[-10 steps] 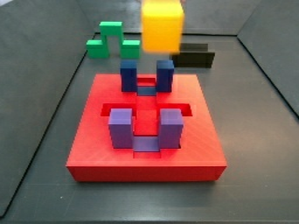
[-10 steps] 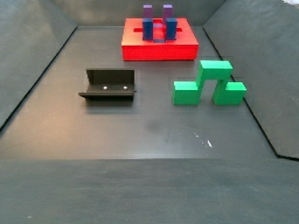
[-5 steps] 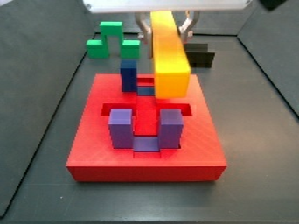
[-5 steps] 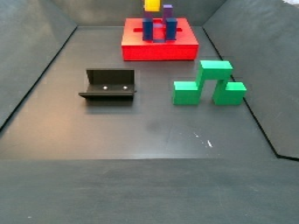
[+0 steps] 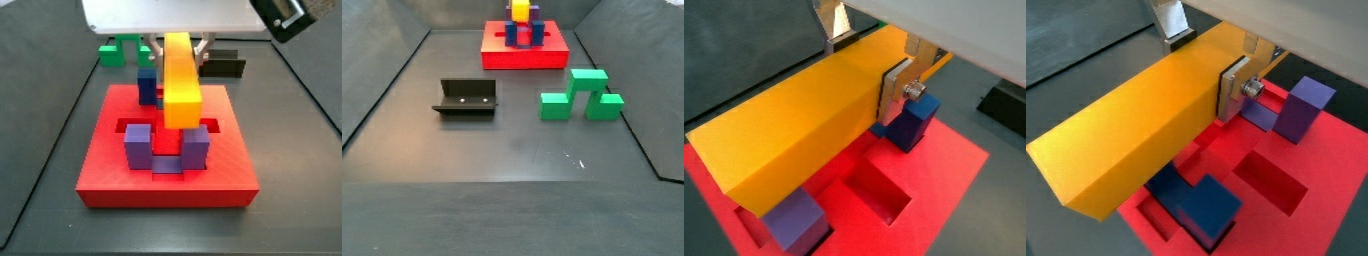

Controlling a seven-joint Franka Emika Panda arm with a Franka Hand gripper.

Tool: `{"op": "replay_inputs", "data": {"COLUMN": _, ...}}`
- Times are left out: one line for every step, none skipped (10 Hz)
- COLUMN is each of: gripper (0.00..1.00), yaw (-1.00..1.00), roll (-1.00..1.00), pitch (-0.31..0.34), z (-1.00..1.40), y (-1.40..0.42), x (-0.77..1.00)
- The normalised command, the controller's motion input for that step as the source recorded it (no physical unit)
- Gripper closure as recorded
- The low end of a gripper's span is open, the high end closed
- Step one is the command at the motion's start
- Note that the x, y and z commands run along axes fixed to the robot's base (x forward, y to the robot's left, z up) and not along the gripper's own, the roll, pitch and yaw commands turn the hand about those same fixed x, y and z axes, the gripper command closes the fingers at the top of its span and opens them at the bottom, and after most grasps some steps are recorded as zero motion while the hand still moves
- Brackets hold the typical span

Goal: Pick up the yellow object. Move up. Move to above the board. Insert the yellow object.
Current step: Insert the yellow object.

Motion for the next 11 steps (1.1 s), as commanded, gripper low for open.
{"op": "replay_inputs", "data": {"gripper": 1.00, "yaw": 0.05, "roll": 0.03, "pitch": -0.090, "z": -0.09, "y": -0.21, "x": -0.08}}
{"op": "replay_inputs", "data": {"gripper": 1.00, "yaw": 0.03, "roll": 0.02, "pitch": -0.076, "z": -0.10, "y": -0.15, "x": -0.09}}
{"op": "replay_inputs", "data": {"gripper": 1.00, "yaw": 0.01, "roll": 0.00, "pitch": -0.077, "z": -0.15, "y": -0.10, "x": -0.10}}
{"op": "replay_inputs", "data": {"gripper": 1.00, "yaw": 0.01, "roll": 0.00, "pitch": -0.090, "z": -0.19, "y": -0.09, "x": -0.11}}
{"op": "replay_inputs", "data": {"gripper": 1.00, "yaw": 0.01, "roll": 0.00, "pitch": -0.076, "z": -0.20, "y": -0.07, "x": -0.06}}
{"op": "replay_inputs", "data": {"gripper": 1.00, "yaw": 0.00, "roll": 0.03, "pitch": -0.067, "z": -0.20, "y": -0.08, "x": -0.04}}
{"op": "replay_inputs", "data": {"gripper": 1.00, "yaw": 0.00, "roll": 0.05, "pitch": -0.056, "z": -0.20, "y": -0.07, "x": -0.02}}
{"op": "replay_inputs", "data": {"gripper": 1.00, "yaw": 0.00, "roll": 0.09, "pitch": -0.044, "z": -0.19, "y": -0.07, "x": 0.00}}
{"op": "replay_inputs", "data": {"gripper": 1.00, "yaw": 0.01, "roll": 0.09, "pitch": -0.036, "z": -0.18, "y": -0.07, "x": 0.00}}
{"op": "replay_inputs", "data": {"gripper": 1.00, "yaw": 0.02, "roll": 0.08, "pitch": -0.027, "z": -0.18, "y": -0.08, "x": 0.00}}
{"op": "replay_inputs", "data": {"gripper": 1.00, "yaw": 0.01, "roll": 0.10, "pitch": -0.011, "z": -0.16, "y": -0.09, "x": 0.06}}
